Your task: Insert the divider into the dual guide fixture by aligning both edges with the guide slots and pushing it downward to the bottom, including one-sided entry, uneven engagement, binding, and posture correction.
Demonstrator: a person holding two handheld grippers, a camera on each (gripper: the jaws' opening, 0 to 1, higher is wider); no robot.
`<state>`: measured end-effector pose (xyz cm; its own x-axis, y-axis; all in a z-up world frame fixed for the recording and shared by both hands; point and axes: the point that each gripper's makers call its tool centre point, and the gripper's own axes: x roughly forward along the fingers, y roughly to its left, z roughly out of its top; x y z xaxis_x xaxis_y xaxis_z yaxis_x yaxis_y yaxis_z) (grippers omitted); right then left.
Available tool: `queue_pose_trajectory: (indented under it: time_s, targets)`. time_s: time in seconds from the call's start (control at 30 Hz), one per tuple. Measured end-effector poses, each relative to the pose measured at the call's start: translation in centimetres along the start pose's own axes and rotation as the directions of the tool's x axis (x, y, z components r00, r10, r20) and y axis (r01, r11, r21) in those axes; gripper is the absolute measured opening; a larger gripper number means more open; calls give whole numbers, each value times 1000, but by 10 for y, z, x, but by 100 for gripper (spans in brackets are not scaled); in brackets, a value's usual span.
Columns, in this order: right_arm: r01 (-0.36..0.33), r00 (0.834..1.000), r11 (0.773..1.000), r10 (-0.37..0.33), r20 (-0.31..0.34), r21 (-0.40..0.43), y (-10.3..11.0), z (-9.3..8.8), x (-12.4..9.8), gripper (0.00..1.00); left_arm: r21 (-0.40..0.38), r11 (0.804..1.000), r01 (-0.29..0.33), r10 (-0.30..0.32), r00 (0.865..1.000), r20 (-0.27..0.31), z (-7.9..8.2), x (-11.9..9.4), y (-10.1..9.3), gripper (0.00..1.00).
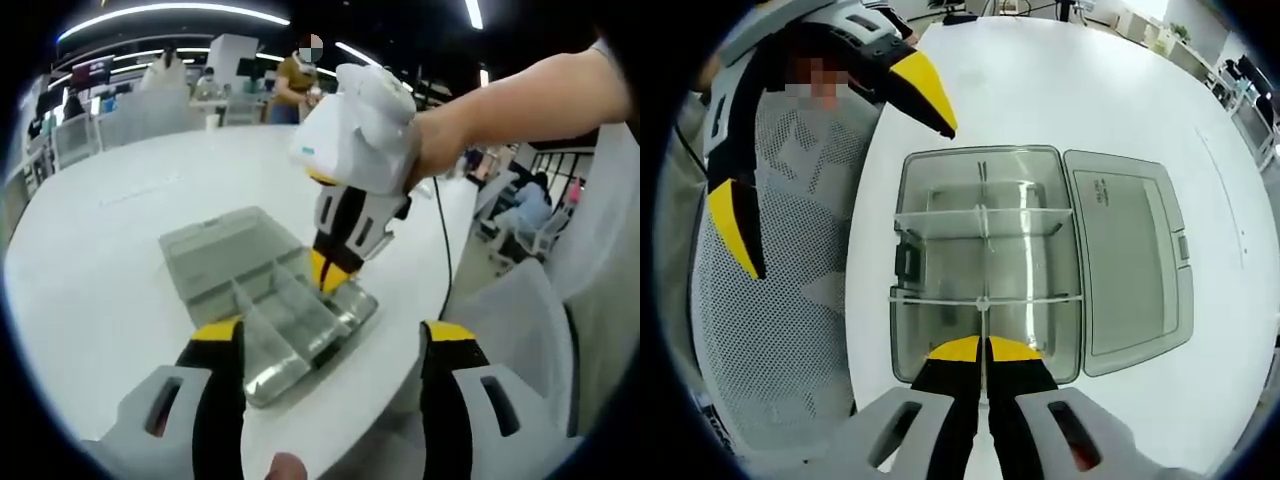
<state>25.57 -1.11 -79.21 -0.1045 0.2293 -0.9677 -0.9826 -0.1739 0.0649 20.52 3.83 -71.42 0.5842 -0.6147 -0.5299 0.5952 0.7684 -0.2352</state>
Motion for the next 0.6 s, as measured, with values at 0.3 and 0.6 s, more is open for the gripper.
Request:
queue_pose_trajectory:
  time_s: [0.3, 0.6]
  targets:
    - [11, 1000, 1000, -11, 2, -12, 2, 1, 0, 0, 6, 1000, -5, 5, 1000, -4, -1, -3, 1, 69]
    - [22, 1000, 1000, -22, -3, -15, 2, 1, -1, 0, 10, 1000, -10, 10, 1000, -10, -2, -6, 1, 69]
